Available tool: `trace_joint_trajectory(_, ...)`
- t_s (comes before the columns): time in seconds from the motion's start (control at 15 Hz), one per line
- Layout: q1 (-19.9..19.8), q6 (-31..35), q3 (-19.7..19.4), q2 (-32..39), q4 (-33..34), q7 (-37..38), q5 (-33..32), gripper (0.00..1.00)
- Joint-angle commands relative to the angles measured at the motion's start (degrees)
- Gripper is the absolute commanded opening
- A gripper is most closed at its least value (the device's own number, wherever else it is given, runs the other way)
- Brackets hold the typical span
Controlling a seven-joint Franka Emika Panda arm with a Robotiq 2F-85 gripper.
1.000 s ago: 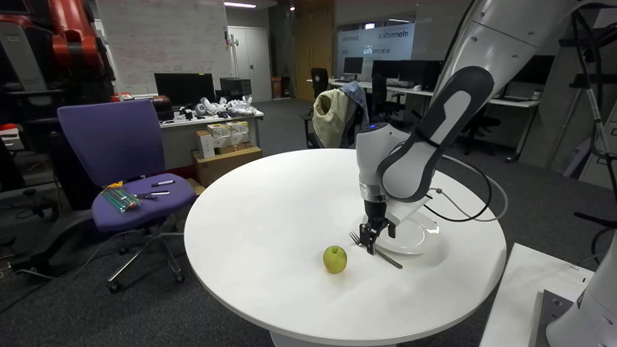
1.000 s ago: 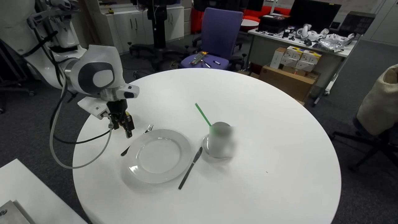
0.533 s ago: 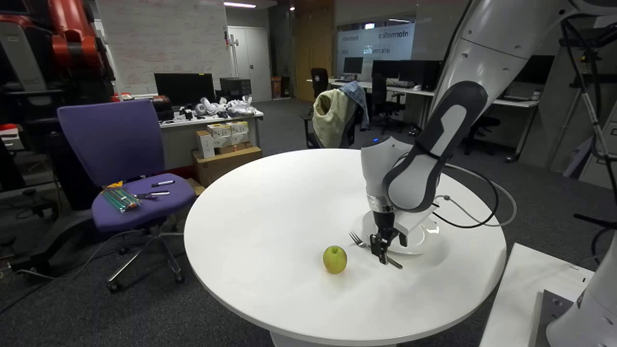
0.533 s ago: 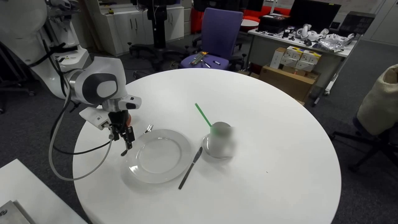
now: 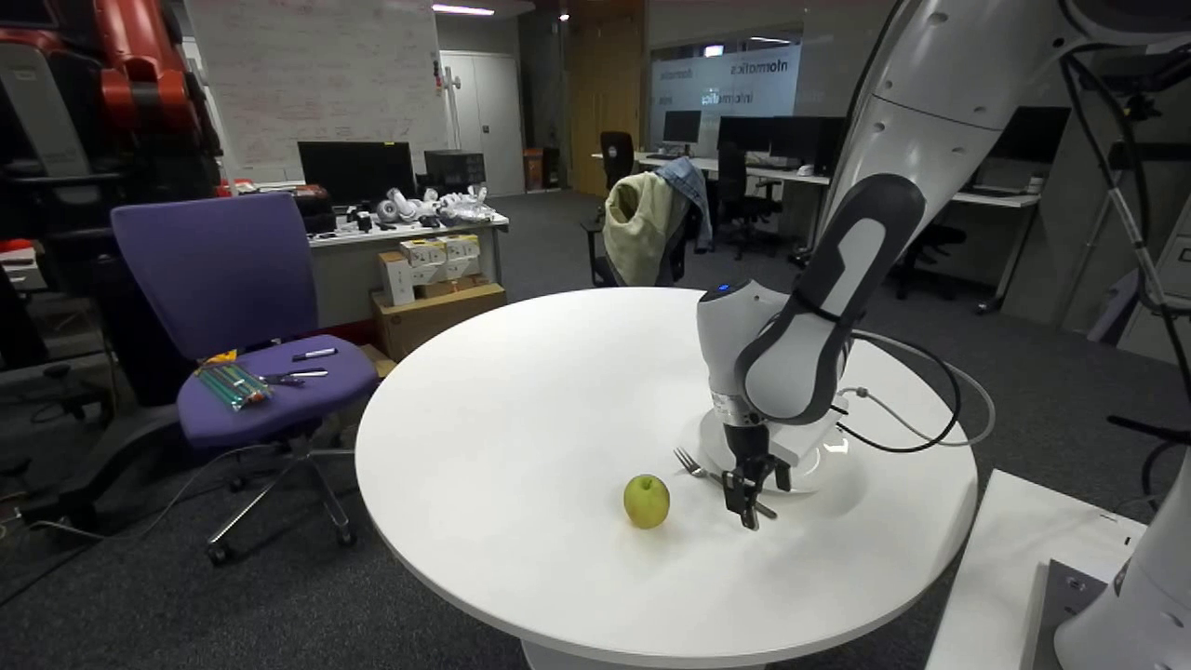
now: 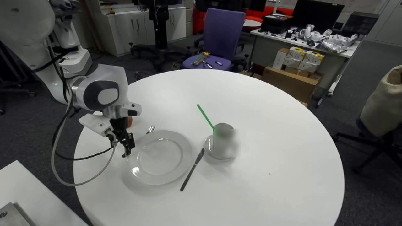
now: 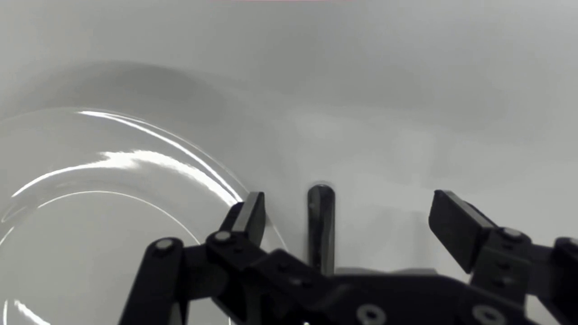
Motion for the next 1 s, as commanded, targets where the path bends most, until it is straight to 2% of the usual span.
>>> trace_joint_trajectory(0.0,-0.5,-1.0,0.6,0.7,0.6,-2.4,1.4,1.00)
trace_joint_trajectory(0.93,-2.3,-0.7,-4.0,2.3,1.9,-1.1,0.5,1.00)
